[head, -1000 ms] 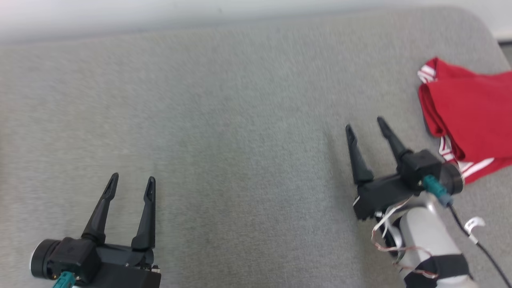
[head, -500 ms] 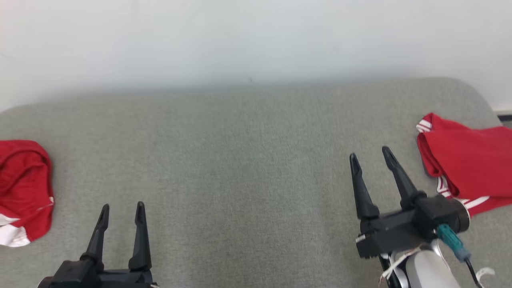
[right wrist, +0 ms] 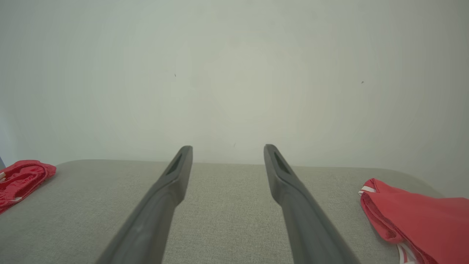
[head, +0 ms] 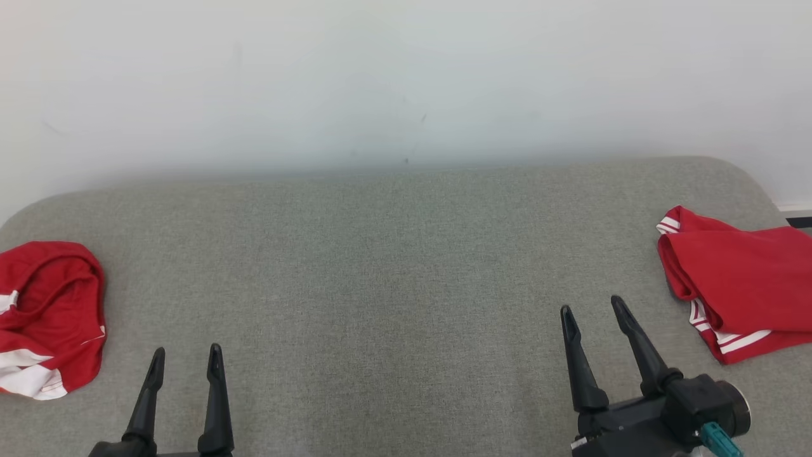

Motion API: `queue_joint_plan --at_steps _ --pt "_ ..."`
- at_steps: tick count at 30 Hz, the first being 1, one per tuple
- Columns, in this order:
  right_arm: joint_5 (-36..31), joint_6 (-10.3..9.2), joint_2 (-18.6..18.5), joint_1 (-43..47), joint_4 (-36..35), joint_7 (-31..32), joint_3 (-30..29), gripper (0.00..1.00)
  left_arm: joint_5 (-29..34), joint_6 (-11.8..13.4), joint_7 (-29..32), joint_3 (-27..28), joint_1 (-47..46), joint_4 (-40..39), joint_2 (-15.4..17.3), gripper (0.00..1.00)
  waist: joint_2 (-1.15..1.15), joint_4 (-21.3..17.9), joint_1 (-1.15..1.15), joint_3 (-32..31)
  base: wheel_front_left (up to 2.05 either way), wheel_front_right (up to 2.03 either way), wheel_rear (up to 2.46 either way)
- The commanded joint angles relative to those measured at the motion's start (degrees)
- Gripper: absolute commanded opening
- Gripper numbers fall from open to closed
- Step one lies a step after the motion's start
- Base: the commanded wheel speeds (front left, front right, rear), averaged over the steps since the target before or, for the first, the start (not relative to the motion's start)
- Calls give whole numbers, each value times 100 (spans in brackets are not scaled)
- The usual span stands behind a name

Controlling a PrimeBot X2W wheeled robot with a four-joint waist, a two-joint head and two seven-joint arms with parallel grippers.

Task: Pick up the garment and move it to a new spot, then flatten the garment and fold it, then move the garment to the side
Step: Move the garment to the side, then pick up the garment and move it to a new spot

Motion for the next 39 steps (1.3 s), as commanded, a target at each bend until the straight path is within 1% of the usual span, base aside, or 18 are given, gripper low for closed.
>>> queue_joint_plan --at_steps 1,2,8,15,26,39 --pt "-45 -15 12 133 17 -5 -9 100 96 -94 -29 62 94 42 -69 100 0 -5 0 -46 0 0 0" --pt "-45 -15 12 133 17 -5 -9 100 96 -94 -29 62 94 42 -69 100 0 -5 0 -46 0 0 0" --pt "53 -15 14 316 12 -6 -104 100 343 -286 -27 154 213 254 -216 100 0 -36 0 -111 0 0 0" --pt "75 -15 15 381 -54 -6 -144 100 558 -383 -27 194 251 344 -281 100 0 -74 0 -127 0 0 0" --pt "94 -15 15 409 -92 -6 -113 100 613 -471 -28 228 209 431 -339 100 0 -71 0 -106 0 0 0" --pt "151 -15 15 427 -73 -6 -104 100 657 -525 -28 261 165 519 -362 100 0 34 0 -123 0 0 0"
